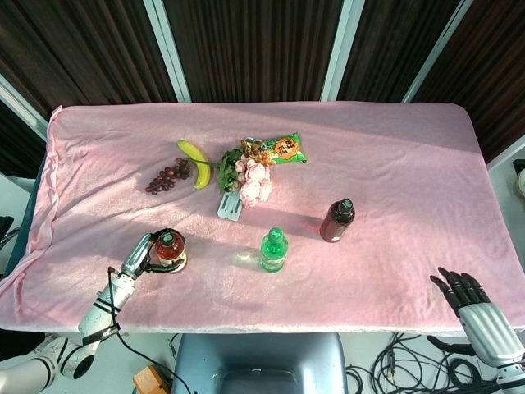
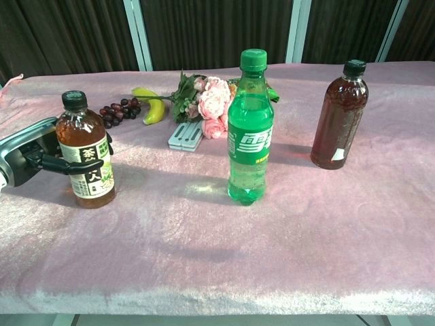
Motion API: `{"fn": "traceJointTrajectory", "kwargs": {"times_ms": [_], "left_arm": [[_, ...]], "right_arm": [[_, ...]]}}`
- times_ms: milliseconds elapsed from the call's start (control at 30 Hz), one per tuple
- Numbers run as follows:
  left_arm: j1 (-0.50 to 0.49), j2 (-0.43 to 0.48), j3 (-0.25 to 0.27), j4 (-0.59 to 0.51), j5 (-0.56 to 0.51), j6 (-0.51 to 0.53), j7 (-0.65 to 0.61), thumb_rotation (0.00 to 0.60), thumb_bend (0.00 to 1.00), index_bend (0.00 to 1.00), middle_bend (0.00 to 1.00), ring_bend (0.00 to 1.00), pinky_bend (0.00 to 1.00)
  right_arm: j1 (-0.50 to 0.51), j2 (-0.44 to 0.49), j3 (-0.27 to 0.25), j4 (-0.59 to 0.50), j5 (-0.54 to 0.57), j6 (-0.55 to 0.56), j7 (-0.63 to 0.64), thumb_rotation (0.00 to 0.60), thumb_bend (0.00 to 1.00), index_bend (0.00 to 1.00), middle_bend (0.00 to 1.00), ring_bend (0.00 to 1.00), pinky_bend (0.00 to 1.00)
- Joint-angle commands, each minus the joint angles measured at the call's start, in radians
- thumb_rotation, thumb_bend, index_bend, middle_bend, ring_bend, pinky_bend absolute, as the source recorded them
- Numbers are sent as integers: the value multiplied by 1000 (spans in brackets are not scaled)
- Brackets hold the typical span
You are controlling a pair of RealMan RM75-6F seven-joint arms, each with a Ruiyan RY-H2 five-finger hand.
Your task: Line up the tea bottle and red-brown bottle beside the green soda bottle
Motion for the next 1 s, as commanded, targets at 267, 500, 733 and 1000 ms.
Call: {"fn": "traceJointTrajectory", "kwargs": {"times_ms": [267, 500, 733, 1000], "left_arm": [[50, -46, -49, -89, -31, 121, 56, 600, 529, 800, 877, 573, 414], [52, -122, -63, -177, -21, 170, 240, 600, 500, 807, 857, 520, 320], [-7, -210, -115, -189, -65, 101, 400, 600, 482, 807, 839, 480, 282], [-48, -269, -150, -183, -115, 35, 478, 600, 473, 807, 828, 478, 279]], "right_arm": [[7, 0, -4, -5, -1, -13, -6, 600, 252, 0, 0, 0, 82], [10, 0, -10, -7, -9, -19, -7, 600, 252, 0, 0, 0, 82], [13, 4, -16, -3, -15, -21, 4, 600, 251, 0, 0, 0, 82], [17, 8, -24, 3, -25, -23, 20, 600, 252, 0, 0, 0, 82]]}}
